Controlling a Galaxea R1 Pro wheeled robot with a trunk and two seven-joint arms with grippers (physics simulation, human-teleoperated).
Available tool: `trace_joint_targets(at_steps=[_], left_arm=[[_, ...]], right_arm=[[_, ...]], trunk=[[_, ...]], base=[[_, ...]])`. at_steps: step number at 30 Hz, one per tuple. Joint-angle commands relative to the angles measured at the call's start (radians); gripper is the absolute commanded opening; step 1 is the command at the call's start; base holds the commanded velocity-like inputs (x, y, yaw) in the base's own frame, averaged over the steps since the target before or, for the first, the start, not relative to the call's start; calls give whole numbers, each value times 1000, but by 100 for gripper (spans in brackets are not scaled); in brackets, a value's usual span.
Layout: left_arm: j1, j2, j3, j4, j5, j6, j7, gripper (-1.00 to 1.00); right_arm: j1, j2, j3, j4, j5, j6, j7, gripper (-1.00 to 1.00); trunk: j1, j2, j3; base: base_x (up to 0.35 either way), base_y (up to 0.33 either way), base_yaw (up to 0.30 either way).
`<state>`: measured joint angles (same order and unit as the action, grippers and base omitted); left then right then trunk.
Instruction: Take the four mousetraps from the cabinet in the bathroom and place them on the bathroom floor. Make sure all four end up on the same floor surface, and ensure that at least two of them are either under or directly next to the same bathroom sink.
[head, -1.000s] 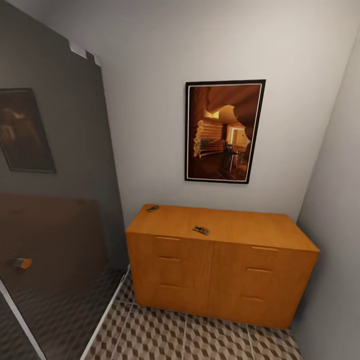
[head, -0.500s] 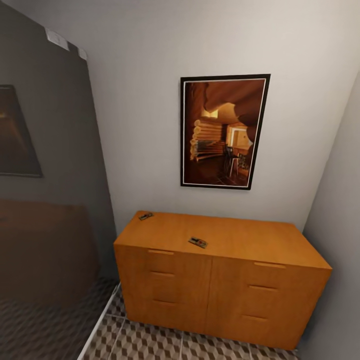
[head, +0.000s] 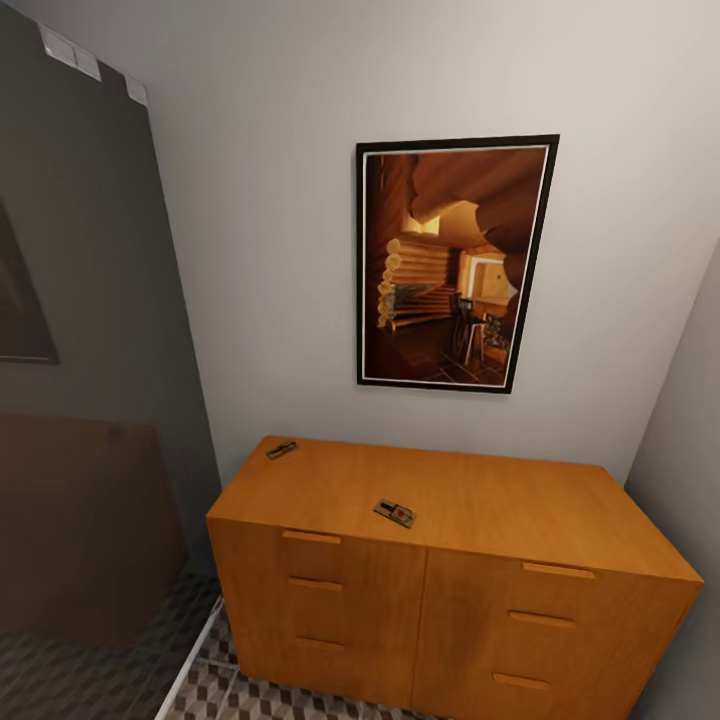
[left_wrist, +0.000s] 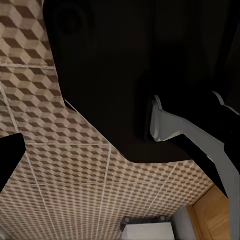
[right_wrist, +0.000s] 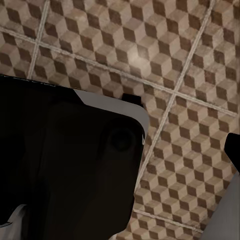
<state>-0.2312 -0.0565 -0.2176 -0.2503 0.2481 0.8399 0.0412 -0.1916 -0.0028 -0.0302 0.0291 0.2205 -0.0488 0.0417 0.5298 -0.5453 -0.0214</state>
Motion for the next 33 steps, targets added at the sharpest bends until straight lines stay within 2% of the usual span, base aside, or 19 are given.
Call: trace_joint_targets(at_steps=[1,7,16,22,33], left_arm=[[-1,0,-8,-1,10,4,4,100],[0,0,-8,-1,8,2,5,100],[0,-1,-8,-1,7,2,4,100],[0,-1,-8,-1,6,2,4,100],[-1,0,-8,-1,5,2,6,100]], right_arm=[[-2,0,-4,3,7,-5,1,100],[-2,0,-4,3,7,-5,1,100],[-2,0,-4,3,7,-6,1,100],[-2,0,-4,3,5,-9,1,100],[-2,1,-4,3,4,-5,1,100]], trunk=[[1,-2,-2],[1,-2,-2],[1,-2,-2],[1,-2,-2],[1,-2,-2]], base=[[137,-3,0],[64,20,0],[69,250,0],[32,97,-2],[4,12,-179]])
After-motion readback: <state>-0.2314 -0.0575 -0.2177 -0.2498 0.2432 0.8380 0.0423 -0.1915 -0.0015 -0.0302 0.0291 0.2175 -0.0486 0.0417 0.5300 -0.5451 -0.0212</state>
